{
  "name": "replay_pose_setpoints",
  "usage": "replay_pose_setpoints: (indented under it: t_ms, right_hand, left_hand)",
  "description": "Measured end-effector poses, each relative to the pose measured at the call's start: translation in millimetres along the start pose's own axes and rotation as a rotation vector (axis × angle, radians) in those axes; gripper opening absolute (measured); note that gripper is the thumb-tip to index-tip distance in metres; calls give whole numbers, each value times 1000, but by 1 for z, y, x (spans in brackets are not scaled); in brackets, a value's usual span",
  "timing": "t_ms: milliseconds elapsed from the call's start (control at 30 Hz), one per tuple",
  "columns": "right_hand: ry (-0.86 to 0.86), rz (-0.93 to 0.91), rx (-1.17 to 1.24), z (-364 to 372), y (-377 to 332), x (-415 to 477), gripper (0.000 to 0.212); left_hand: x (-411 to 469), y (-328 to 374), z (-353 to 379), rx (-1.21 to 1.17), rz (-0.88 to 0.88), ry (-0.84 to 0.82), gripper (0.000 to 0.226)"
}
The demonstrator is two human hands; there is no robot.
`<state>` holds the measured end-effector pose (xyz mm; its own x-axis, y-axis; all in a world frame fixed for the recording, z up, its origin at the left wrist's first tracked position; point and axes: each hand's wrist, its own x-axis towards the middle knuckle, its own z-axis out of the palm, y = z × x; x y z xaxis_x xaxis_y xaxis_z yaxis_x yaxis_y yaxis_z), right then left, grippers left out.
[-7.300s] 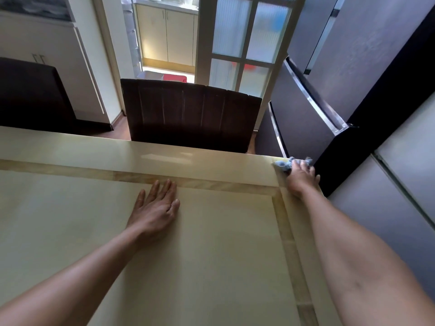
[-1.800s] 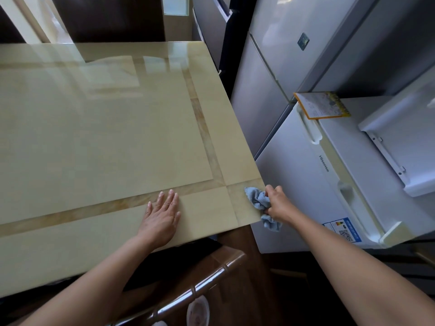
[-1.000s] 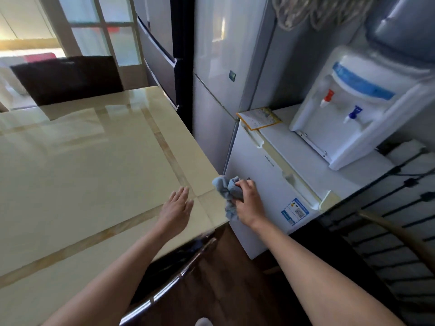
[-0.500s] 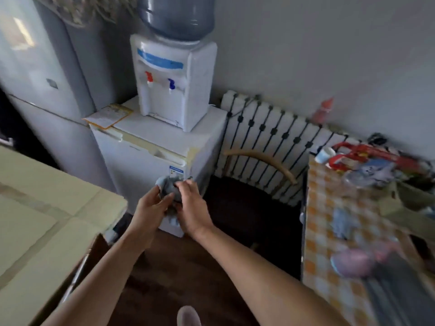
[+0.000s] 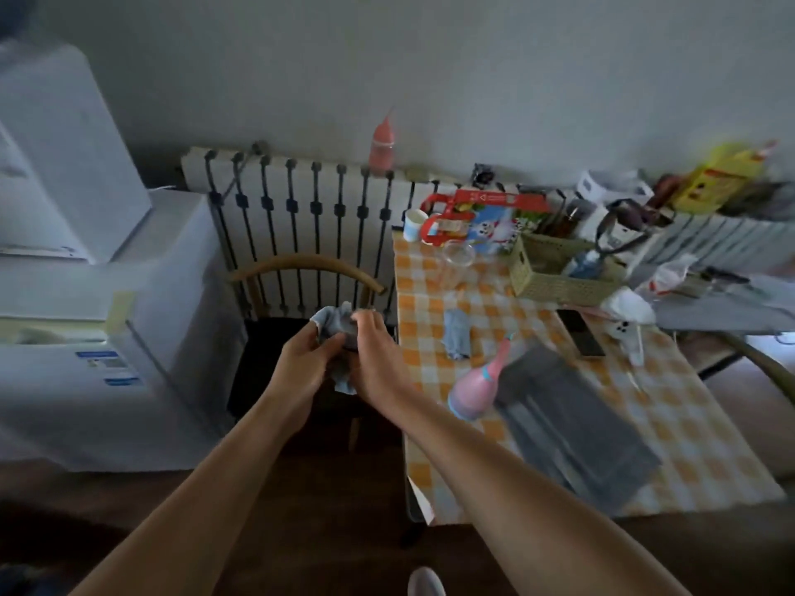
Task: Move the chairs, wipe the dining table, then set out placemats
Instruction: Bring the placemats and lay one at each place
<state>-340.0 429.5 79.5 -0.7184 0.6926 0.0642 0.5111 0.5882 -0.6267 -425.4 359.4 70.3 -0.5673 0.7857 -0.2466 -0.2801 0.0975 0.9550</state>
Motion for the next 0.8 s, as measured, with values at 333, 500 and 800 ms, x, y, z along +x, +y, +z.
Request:
replay_pose_setpoints:
  t_ms: [333, 500, 800]
  right_hand:
    - [-274, -11, -9, -108, 125, 103, 54]
    - [-469, 181, 175, -124, 198, 158, 62]
    - [-723, 443, 553, -89, 308, 189, 62]
  left_hand:
    - [128, -5, 146, -121, -36, 139, 38]
    - [192, -34, 191, -140, -132, 198, 39]
    - [256, -137, 210, -9, -368, 212, 31]
